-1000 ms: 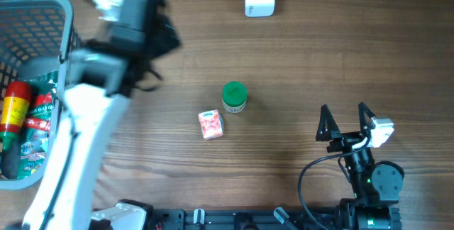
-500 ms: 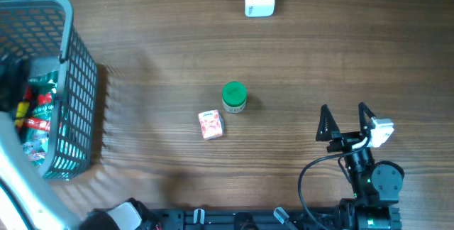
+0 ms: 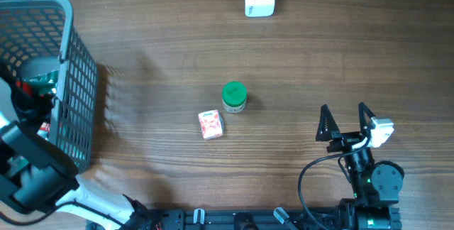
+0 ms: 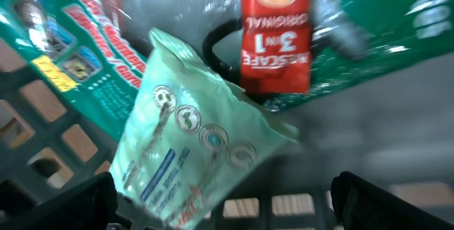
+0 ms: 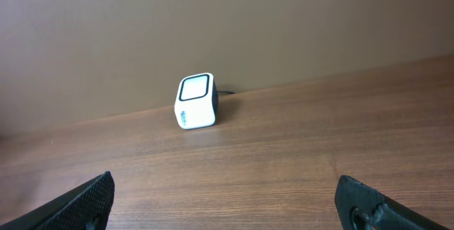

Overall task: Scan the item barcode
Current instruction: 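Reach into the basket and grasp the mint-green wet-wipe pack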

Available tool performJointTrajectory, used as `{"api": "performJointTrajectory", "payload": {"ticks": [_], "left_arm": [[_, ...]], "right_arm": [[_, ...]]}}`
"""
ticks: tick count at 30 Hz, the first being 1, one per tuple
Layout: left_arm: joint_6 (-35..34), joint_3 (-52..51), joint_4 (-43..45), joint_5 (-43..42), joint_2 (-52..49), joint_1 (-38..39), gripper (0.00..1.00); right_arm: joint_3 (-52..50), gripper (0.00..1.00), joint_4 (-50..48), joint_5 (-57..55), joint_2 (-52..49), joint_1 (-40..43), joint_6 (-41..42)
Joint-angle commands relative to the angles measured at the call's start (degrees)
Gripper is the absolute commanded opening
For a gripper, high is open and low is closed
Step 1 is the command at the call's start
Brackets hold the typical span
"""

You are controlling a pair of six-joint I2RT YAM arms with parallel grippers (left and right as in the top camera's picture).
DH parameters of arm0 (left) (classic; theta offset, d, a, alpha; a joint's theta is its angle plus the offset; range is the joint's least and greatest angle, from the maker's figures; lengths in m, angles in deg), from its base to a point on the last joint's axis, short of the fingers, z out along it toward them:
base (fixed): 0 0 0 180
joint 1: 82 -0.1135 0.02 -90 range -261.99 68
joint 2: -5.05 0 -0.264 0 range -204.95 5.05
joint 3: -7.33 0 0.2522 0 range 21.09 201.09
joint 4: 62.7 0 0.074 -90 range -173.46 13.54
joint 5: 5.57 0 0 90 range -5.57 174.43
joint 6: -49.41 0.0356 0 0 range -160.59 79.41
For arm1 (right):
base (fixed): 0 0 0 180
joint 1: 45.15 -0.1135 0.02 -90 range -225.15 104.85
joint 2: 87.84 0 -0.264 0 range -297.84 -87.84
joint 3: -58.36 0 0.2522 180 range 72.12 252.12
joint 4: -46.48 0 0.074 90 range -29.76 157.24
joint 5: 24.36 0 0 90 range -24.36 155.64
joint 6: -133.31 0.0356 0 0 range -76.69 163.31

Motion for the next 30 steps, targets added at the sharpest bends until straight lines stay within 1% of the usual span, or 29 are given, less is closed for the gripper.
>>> {"api": "performJointTrajectory", "payload": {"ticks": [1, 2, 3, 6, 7, 8, 10, 11, 13, 18, 21, 25, 30], "left_arm": [[1.73, -4.09, 2.10, -0.02, -1.53, 0.15, 0.98], [1.75, -5.25, 3.26, -0.02, -1.53, 0.09, 0.96], [1.70, -7.02, 5.01, -0.07, -1.53, 0.09, 0.91], [1.46, -11.39, 9.11, -0.04, -1.53, 0.11, 0.66], [1.27, -12.37, 10.14, -0.07, -1.53, 0.09, 0.54], [1.22, -13.14, 10.82, -0.09, -1.53, 0.11, 0.39], [0.85, -13.18, 10.73, -0.11, -1.46, 0.09, 0.14], [0.81, -13.11, 10.60, -0.11, -1.27, 0.09, 0.09], [-0.55, -12.09, 9.31, -0.31, -0.96, 0.11, 0.04], [-0.66, -5.42, 3.69, -0.50, 0.26, 0.11, 0.04], [-0.61, -0.48, 1.11, -3.93, 3.15, 0.11, 0.04], [-0.61, 2.95, 1.03, -9.03, 8.66, 0.11, 0.04], [-0.61, 3.98, 1.64, -9.73, 16.48, 0.11, 0.04]], "right_arm": [[-0.04, 1.00, -0.26, -0.81, -0.07, -0.46, 0.83], [-0.04, 1.00, -0.26, -0.81, -0.07, -0.46, 0.81], [-0.04, 1.00, -0.26, -0.79, -0.07, -0.46, 0.81], [-0.04, 0.99, -0.26, -0.81, -0.07, -0.46, 0.83], [-0.04, 1.00, -0.26, -0.81, -0.07, -0.46, 0.83], [-0.04, 1.00, -0.26, -0.79, -0.07, -0.46, 0.79], [-0.04, 1.00, -0.26, -0.81, -0.07, -0.46, 0.81], [-0.04, 1.00, -0.26, -0.79, -0.07, -0.46, 0.81], [-0.04, 1.00, -0.26, -0.79, -0.07, -0.46, 0.79], [-0.04, 1.00, -0.26, -0.81, -0.07, -0.46, 0.81], [-0.04, 1.00, -0.26, -0.79, -0.07, -0.46, 0.81], [-0.04, 1.00, -0.26, -0.81, -0.07, -0.46, 0.81], [-0.04, 1.00, -0.26, -0.81, -0.07, -0.46, 0.81]]}}
